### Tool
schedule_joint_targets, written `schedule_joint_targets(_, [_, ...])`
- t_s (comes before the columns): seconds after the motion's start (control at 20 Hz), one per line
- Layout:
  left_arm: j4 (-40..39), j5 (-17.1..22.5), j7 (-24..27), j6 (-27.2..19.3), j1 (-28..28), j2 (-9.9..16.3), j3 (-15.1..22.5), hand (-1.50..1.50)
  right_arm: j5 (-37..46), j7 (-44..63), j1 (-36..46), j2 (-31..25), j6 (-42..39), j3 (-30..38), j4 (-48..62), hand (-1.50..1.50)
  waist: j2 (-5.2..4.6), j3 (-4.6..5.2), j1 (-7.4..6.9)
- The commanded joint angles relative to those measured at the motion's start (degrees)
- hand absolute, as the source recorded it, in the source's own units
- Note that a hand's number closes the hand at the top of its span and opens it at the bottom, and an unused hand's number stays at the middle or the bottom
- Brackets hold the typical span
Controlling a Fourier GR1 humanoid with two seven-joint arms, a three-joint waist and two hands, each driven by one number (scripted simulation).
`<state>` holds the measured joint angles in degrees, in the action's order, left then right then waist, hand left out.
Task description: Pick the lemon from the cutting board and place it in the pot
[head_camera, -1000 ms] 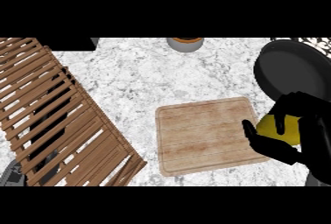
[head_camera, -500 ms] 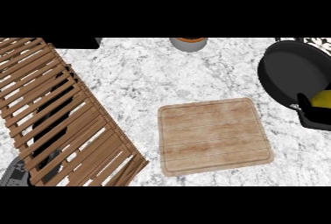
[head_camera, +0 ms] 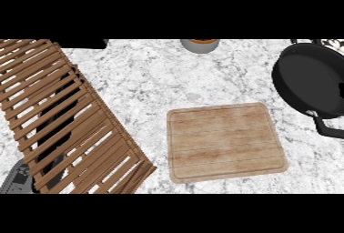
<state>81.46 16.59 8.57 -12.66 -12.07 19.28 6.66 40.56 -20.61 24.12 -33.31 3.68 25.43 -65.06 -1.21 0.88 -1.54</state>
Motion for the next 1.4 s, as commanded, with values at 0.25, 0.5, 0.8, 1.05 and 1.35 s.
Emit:
schedule_joint_targets(0.25, [-0.27, 1.43, -1.55, 0.83, -4.57, -0.72, -1.71, 0.0, 3.47, -11.06, 12.01, -3.95, 9.19, 0.72, 28.02, 1.5, 0.25, -1.06, -0.82])
schedule_joint_targets(0.5, [1.82, 1.04, -5.15, -0.4, -7.78, -0.34, -1.19, 0.0, 6.58, -9.85, 15.77, -6.22, 5.61, -1.48, 36.99, 1.5, -0.05, -1.17, -1.64])
schedule_joint_targets(0.8, [1.73, 1.55, -5.0, -0.34, -6.99, -0.55, -1.41, 0.0, 4.36, -12.78, 17.99, -5.85, -2.66, -0.4, 45.83, -1.5, -0.16, -1.27, -1.95])
schedule_joint_targets(1.05, [1.76, -1.36, -2.66, -3.39, -6.05, -3.75, 1.12, 0.0, 3.11, -20.48, 20.27, -5.1, -2.06, 0.56, 47.81, -1.5, -0.07, -1.28, -1.46])
schedule_joint_targets(1.35, [1.63, 0.96, -4.94, -0.52, -7.55, -0.5, -1.1, 0.0, -5.66, -21.62, 25.15, -5.71, -9.11, 8.41, 50.67, -1.5, 0.12, -1.27, -1.07])
